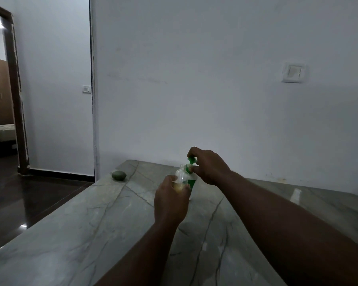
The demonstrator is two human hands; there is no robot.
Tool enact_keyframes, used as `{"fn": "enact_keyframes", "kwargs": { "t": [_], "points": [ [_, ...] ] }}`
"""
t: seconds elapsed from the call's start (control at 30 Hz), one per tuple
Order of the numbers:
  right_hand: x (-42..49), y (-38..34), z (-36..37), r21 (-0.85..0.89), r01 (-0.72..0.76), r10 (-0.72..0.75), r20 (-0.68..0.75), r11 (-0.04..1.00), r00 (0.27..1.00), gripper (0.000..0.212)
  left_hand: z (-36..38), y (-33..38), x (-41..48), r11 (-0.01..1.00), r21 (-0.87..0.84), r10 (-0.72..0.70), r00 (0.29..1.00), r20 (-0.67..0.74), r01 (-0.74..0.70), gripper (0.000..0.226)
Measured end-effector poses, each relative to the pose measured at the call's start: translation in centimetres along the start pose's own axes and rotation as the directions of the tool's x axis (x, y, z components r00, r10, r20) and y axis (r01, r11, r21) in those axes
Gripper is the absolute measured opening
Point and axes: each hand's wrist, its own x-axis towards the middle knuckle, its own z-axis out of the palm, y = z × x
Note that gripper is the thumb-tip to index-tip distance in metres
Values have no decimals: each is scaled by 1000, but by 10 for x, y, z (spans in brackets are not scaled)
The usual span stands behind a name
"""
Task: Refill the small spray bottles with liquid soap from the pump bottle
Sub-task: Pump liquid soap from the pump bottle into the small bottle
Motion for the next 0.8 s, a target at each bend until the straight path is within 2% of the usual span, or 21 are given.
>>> {"fn": "enact_keyframes", "kwargs": {
  "t": [0.33, 0.63, 0.7, 0.8],
  "points": [
    [5, 0, 12, -15, 43, -45, -160, 999, 986, 12, 4, -2, 4, 1000, 23, 2, 1000, 5, -2, 38],
    [0, 0, 19, 160, -61, 92, -194, 985, 977, 12, -1, 1, 2, 1000, 25, -1, 1000, 9, 0, 35],
    [-4, 3, 26, 244, -52, 99, -183, 968, 978, 17, -1, 1, 1, 999, 33, 5, 1000, 9, -5, 35],
    [-16, 11, 41, 382, -41, 90, -112, 923, 990, 41, 0, 0, 0, 1000, 28, 13, 1000, 5, -13, 35]
  ]
}}
